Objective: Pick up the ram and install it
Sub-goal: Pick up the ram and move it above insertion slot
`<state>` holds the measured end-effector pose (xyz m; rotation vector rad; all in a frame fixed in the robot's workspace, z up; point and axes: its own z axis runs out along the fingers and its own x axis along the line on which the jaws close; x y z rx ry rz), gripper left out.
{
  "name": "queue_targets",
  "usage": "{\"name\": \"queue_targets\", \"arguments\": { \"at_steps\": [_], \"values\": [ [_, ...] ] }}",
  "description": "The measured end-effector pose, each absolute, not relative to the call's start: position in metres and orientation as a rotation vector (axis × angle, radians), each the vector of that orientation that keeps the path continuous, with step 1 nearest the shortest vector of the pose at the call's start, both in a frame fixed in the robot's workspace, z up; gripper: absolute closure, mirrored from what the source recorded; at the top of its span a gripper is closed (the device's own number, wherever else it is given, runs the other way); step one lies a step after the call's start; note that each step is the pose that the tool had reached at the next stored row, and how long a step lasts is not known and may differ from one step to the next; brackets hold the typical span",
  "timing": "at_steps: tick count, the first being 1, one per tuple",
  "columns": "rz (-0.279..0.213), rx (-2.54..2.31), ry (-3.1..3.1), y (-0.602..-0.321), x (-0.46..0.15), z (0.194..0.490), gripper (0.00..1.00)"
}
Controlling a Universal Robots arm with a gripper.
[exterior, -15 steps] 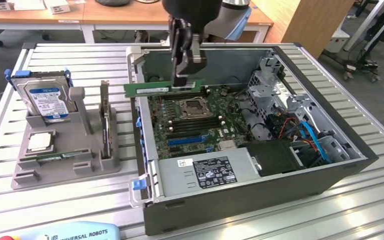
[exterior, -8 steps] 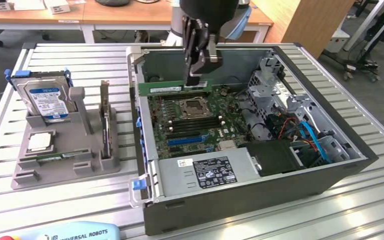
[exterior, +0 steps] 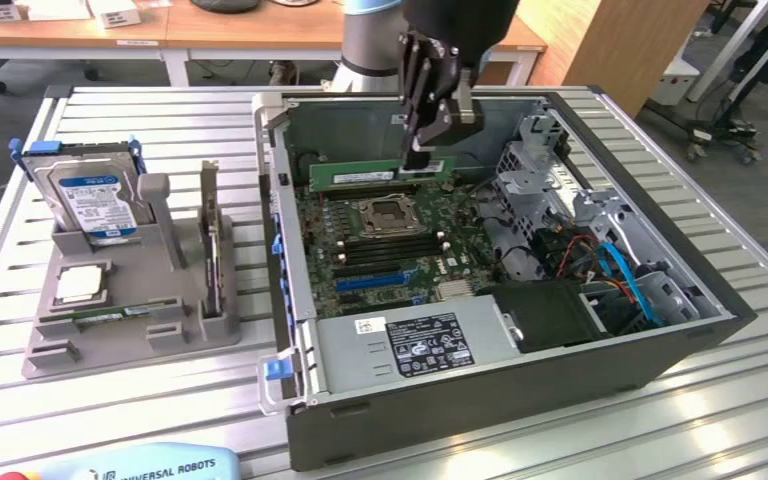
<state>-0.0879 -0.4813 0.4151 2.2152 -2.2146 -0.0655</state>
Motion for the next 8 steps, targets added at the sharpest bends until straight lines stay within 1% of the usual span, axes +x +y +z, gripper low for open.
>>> {"name": "queue_targets", "arguments": {
  "at_steps": [8],
  "values": [
    [-0.066, 2.215, -2.214, -0.481, -0.064, 0.415, 0.89]
  ]
}}
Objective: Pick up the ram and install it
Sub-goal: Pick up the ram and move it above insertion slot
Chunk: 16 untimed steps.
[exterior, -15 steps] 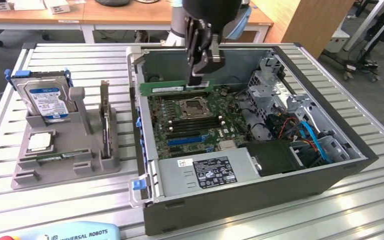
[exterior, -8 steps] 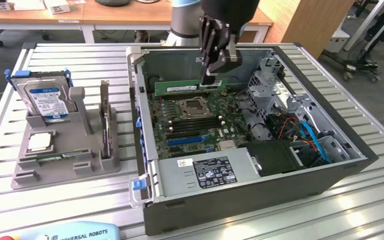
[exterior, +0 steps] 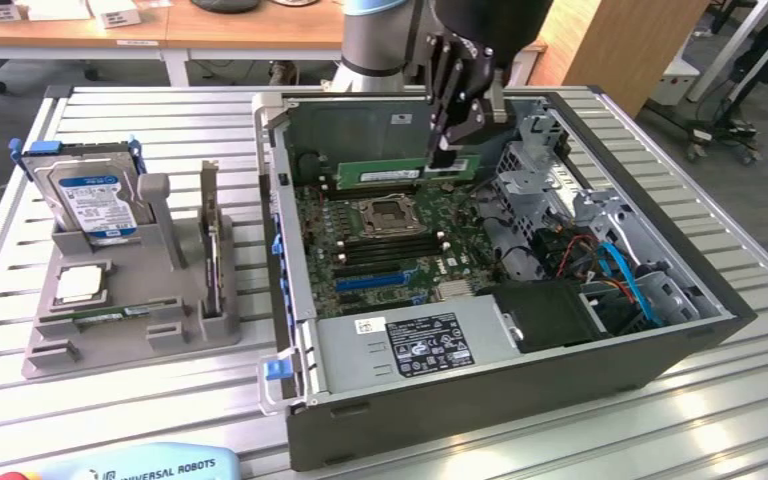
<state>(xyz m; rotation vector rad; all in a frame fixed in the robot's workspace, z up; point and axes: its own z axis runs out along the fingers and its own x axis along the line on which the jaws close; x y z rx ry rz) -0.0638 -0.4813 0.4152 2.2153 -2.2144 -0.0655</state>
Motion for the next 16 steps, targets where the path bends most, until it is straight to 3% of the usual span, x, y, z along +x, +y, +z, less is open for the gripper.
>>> {"name": "queue_targets", "arguments": {
  "at_steps": [16],
  "values": [
    [-0.065, 2.215, -2.214, -0.465, -0.054, 0.415, 0.89]
  ]
}}
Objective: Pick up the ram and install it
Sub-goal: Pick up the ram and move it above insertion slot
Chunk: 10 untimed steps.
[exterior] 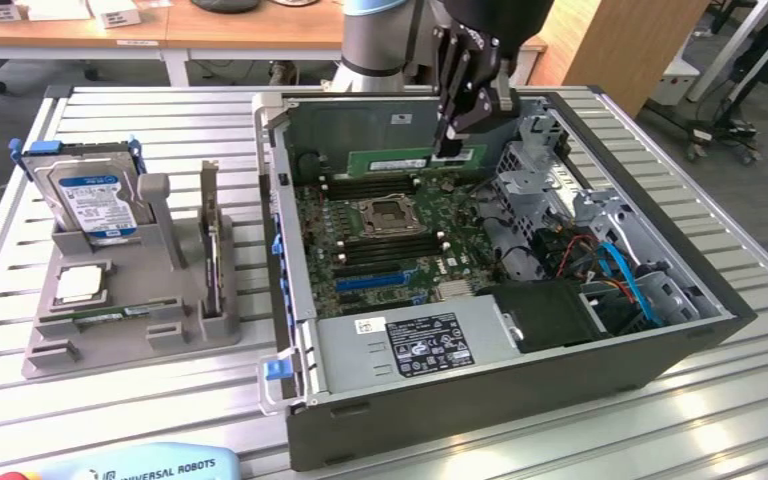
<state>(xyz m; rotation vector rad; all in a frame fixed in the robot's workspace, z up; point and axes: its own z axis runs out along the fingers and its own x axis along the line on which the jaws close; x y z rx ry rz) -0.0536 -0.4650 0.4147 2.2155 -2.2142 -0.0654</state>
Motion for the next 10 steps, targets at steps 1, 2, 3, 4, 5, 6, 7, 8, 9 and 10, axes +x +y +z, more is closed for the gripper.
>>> {"name": "queue_targets", "arguments": {
  "at_steps": [1, 2, 3, 4, 5, 6, 7, 8, 9, 10],
  "values": [
    [-0.066, 2.216, -2.214, -0.462, -0.053, 0.414, 0.89],
    [-0.066, 2.216, -2.214, -0.460, -0.053, 0.414, 0.89],
    [-0.066, 2.216, -2.214, -0.457, -0.053, 0.414, 0.89],
    [-0.065, 2.216, -2.214, -0.455, -0.053, 0.414, 0.89],
    [-0.065, 2.215, -2.214, -0.452, -0.052, 0.414, 0.89],
    [-0.066, 2.216, -2.214, -0.449, -0.052, 0.414, 0.89],
    [-0.066, 2.216, -2.214, -0.447, -0.052, 0.413, 0.89],
    [-0.066, 2.216, -2.214, -0.444, -0.052, 0.413, 0.89],
    [-0.065, 2.215, -2.214, -0.441, -0.052, 0.413, 0.89],
    [-0.065, 2.215, -2.214, -0.439, -0.051, 0.413, 0.89]
  ]
}}
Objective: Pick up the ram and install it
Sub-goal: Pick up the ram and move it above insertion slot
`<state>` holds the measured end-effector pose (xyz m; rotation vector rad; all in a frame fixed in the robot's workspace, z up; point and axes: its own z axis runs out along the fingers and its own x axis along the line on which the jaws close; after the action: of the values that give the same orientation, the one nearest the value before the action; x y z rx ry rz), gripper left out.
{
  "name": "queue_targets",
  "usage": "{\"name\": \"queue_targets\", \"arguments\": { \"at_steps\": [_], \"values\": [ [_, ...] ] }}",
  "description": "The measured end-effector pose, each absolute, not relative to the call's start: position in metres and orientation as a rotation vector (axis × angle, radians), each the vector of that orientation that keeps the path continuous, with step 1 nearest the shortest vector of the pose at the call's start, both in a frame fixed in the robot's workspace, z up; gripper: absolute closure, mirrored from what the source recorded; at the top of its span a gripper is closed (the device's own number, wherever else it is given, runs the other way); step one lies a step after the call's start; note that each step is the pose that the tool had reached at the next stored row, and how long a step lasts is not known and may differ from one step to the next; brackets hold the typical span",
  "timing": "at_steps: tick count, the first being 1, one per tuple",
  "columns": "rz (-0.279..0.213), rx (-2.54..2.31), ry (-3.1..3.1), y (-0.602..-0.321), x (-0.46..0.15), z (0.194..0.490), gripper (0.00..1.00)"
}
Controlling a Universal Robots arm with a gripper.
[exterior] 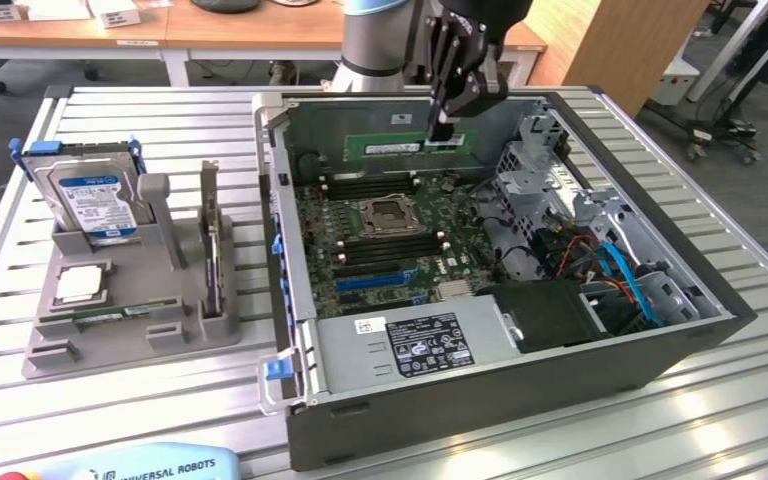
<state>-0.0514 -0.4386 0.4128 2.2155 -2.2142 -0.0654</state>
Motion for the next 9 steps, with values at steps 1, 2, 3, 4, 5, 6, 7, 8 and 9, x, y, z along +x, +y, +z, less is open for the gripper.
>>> {"name": "queue_targets", "arguments": {
  "at_steps": [1, 2, 3, 4, 5, 6, 7, 8, 9],
  "values": [
    [-0.066, 2.216, -2.214, -0.436, -0.051, 0.412, 0.89],
    [-0.066, 2.216, -2.215, -0.433, -0.051, 0.412, 0.89],
    [-0.065, 2.216, -2.215, -0.431, -0.051, 0.412, 0.89],
    [-0.065, 2.216, -2.214, -0.428, -0.051, 0.412, 0.89],
    [-0.065, 2.216, -2.214, -0.425, -0.051, 0.412, 0.89],
    [-0.065, 2.216, -2.215, -0.422, -0.051, 0.411, 0.89],
    [-0.065, 2.216, -2.215, -0.420, -0.051, 0.411, 0.89],
    [-0.065, 2.216, -2.215, -0.417, -0.051, 0.411, 0.89],
    [-0.065, 2.216, -2.215, -0.415, -0.051, 0.411, 0.89]
  ]
}}
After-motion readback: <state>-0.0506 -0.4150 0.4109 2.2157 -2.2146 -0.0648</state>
